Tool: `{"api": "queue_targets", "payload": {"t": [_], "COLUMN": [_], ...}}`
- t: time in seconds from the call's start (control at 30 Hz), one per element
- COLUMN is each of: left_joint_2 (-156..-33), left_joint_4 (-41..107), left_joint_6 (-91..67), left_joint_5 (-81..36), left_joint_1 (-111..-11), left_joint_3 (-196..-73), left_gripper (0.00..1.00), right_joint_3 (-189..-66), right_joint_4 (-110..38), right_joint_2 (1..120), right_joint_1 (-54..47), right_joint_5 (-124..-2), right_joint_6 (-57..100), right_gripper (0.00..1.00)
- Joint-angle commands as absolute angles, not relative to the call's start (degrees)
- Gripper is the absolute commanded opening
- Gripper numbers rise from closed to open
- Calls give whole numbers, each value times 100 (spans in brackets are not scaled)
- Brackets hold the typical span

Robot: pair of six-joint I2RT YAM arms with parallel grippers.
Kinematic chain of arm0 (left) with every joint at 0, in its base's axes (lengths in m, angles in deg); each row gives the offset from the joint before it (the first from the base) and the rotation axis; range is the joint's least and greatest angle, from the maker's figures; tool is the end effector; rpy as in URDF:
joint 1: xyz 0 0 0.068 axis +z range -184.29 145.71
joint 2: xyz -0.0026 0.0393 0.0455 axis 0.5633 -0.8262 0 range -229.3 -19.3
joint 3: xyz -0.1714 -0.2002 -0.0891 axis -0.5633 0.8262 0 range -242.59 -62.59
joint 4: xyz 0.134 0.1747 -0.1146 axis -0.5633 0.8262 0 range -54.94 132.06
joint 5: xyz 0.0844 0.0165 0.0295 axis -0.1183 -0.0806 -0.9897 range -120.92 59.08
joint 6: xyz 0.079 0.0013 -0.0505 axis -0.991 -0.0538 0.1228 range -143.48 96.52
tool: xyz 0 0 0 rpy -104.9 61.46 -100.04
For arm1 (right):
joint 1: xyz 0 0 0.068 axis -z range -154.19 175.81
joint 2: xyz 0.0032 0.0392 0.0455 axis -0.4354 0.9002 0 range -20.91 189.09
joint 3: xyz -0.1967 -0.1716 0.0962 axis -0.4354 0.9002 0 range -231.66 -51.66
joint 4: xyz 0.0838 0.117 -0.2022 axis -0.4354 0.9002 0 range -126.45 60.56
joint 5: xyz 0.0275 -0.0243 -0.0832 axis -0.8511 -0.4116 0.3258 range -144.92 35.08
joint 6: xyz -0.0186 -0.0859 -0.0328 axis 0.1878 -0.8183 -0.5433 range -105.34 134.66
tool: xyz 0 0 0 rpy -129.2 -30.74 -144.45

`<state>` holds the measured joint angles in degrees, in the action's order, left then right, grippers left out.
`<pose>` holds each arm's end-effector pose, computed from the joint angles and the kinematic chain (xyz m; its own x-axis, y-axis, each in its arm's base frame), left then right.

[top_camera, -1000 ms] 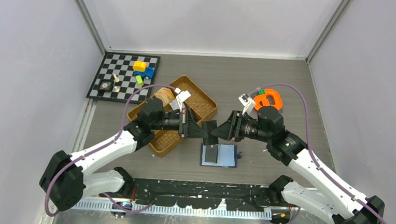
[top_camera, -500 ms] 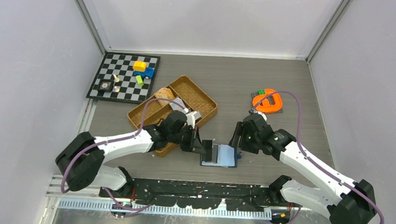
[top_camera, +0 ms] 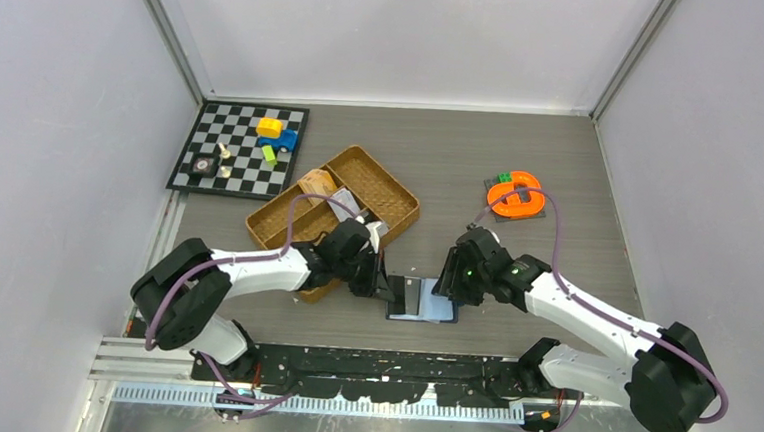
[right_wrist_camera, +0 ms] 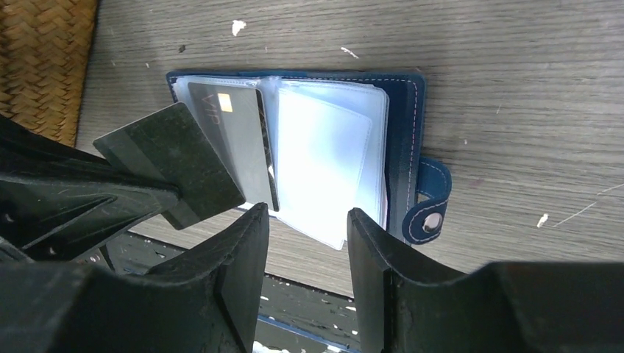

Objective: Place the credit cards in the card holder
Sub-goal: Insert the credit card into the card holder.

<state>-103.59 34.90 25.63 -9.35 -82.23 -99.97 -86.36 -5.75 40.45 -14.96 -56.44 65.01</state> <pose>0.1774 -0.2429 0.1429 -0.9689 0.0245 -0.2462 0.1937 0.6943 -0.6931 0.1571 0.1386 0.1666 -0.9179 0.2248 -0.3270 0.0675 0.9005 0.4295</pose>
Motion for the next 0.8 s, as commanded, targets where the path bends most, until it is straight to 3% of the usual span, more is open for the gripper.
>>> {"api": "queue_targets", "payload": {"t": [0.0, 0.6, 0.77], "left_joint_2": [-10462, -10540, -10541], "left_joint_4": [3374, 3701, 3730], "left_joint_6": [2532, 2451, 2444], "left_joint_5": [-1126, -1190, -1176], "left_joint_1": [-8245, -8247, -8245], "left_joint_3": [-10160, -10192, -10213], "left_gripper": [0, 0, 0], "right_joint_3": [-8582, -8066, -8003], "right_joint_4": [-1038, -1800, -2022], "right_joint_2": [4240, 4959, 5039], "right_joint_1": [-1516, -1531, -1531], "right_joint_5": [-5760, -5745, -5663], "right_joint_6": [6620, 6921, 7063], "right_gripper": [48, 45, 39]}}
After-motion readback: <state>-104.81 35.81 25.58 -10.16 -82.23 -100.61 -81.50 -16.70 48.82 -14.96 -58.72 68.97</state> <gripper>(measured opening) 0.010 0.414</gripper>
